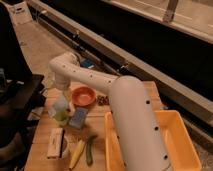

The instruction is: Place towel in red bowl

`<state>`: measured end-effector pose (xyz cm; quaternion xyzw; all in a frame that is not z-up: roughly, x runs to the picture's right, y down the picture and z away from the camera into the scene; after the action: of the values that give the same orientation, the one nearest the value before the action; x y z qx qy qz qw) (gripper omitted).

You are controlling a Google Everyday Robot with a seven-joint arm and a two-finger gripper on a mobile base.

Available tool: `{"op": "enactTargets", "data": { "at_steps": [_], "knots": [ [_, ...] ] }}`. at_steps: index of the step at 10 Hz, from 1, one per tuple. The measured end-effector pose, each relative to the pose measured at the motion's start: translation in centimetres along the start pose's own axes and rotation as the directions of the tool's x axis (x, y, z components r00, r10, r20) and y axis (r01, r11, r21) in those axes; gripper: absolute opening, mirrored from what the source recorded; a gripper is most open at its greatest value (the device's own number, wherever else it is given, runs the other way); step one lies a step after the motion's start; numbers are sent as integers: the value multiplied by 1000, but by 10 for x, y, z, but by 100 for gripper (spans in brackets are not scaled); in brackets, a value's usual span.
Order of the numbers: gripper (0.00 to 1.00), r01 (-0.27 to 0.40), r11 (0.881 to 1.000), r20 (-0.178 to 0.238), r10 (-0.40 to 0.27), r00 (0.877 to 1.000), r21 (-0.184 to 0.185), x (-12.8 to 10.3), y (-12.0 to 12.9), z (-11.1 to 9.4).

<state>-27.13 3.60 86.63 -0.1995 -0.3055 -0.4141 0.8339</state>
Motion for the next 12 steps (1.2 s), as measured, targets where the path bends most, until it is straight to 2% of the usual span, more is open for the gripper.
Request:
{"op": "enactTargets", "data": {
  "at_steps": [3,6,9,10,11,12],
  "knots": [
    [80,5,1000,70,-5,998,-7,-12,1,26],
    [80,-19,999,112,23,993,-44,-11,13,53],
    [80,-53,994,118,64,991,-99,2,29,68],
    [80,-70,992,111,81,990,-106,10,34,68],
    [78,-81,990,105,93,990,-118,14,39,68],
    [70,-85,989,101,97,990,-121,16,40,69]
  ]
}}
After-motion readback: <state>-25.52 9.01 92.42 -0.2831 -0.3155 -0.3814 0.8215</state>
